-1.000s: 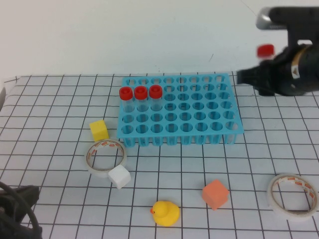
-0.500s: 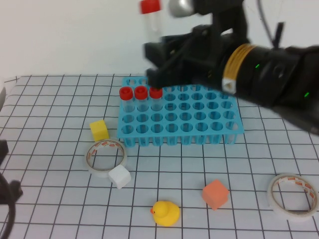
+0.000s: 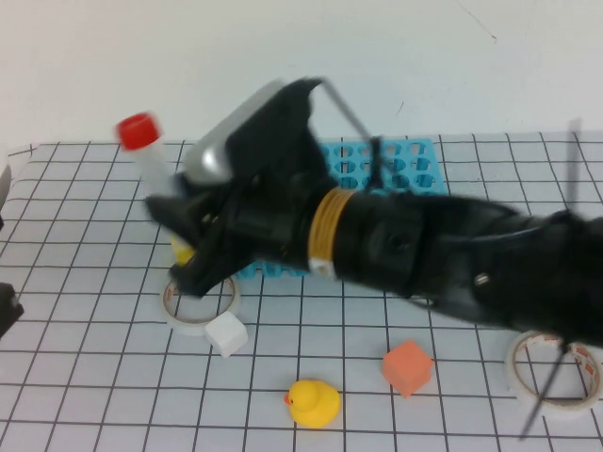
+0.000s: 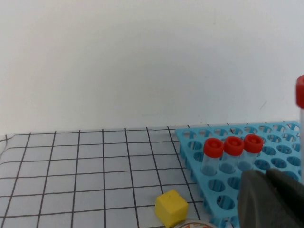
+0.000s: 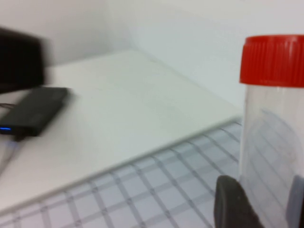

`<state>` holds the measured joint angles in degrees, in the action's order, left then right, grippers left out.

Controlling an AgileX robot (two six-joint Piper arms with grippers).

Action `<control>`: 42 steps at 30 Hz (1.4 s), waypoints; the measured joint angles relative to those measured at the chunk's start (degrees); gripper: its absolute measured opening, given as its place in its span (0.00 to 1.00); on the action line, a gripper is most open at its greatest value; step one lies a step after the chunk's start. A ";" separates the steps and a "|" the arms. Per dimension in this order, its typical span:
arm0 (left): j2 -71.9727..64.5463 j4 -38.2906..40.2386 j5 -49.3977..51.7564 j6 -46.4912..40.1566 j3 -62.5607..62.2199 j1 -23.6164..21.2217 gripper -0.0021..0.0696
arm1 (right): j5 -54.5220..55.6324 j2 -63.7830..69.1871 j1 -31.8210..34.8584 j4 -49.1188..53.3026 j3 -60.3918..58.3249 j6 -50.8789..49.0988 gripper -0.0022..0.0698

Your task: Place the test tubes

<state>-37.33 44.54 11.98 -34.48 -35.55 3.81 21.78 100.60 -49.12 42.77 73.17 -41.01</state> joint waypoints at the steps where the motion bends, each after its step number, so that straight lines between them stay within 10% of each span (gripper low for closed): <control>1: 0.00 0.96 0.25 -0.89 0.00 0.00 0.03 | 2.68 1.00 0.00 0.49 0.00 0.00 0.36; 17: 0.00 13.03 10.25 -22.07 0.00 0.00 0.03 | 25.72 10.87 -0.22 2.33 0.00 0.00 0.36; 27: -0.04 20.35 5.98 -23.49 0.00 0.00 0.55 | 28.28 10.86 -0.22 2.84 0.00 0.00 0.36; 42: -6.89 30.22 5.73 -24.87 0.00 0.00 0.62 | 32.38 10.86 -0.22 5.47 0.00 0.00 0.36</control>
<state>-44.22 74.76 17.71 -59.35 -35.55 3.81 54.16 111.46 -49.34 48.25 73.17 -41.01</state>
